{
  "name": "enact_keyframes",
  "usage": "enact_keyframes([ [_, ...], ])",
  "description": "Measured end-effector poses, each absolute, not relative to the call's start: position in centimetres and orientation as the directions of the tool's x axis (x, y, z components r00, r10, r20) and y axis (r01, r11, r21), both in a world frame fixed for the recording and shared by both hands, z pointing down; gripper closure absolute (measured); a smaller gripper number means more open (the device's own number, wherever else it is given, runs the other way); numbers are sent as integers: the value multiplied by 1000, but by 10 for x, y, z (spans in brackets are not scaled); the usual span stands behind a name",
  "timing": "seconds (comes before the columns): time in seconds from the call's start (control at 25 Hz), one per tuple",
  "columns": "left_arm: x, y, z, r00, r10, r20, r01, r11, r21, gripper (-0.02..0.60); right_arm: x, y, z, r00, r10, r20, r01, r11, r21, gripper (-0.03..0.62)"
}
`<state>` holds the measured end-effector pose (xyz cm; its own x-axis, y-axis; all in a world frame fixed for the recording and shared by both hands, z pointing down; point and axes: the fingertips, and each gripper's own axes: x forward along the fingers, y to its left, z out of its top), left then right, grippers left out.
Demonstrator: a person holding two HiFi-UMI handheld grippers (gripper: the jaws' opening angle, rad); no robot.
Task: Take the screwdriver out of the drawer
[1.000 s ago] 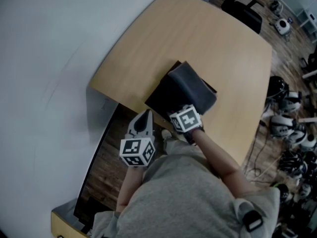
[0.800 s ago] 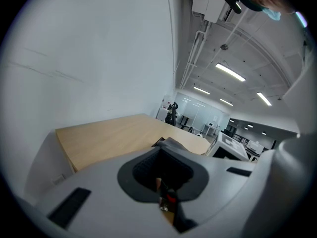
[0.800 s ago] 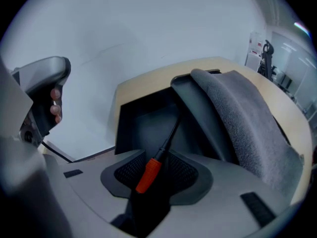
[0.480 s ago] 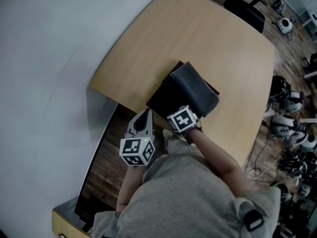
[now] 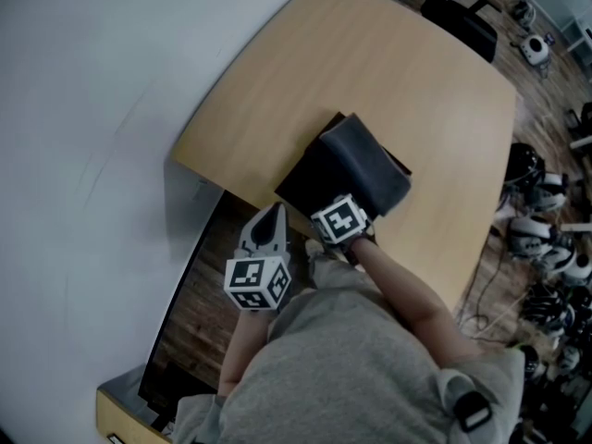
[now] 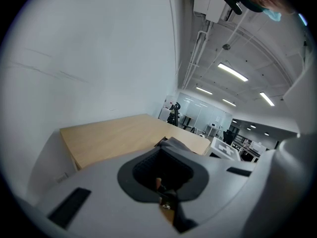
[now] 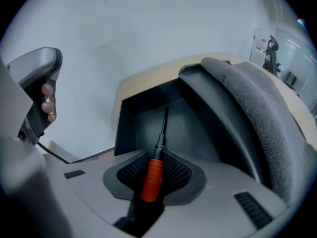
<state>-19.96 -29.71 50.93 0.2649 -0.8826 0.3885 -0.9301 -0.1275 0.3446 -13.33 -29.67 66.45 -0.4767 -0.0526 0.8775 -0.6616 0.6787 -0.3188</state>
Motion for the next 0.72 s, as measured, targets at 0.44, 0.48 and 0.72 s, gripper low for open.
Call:
enact_keyframes([
  [0.44,-197,-274,506,249,-893,374,-933,-119,339,581,-108,-305,641,-456,-190,869,-684,700,-206,510],
  [0.48,-196,-271,505,249,-895,371,-933,-120,339,581,-104,-306,638,-454,-213,865,-691,698,-190,510],
  [0.72,-189,-242,500,252,-899,357,-933,-128,336,581,-89,-301,606,-475,-354,805,-718,685,-123,509],
])
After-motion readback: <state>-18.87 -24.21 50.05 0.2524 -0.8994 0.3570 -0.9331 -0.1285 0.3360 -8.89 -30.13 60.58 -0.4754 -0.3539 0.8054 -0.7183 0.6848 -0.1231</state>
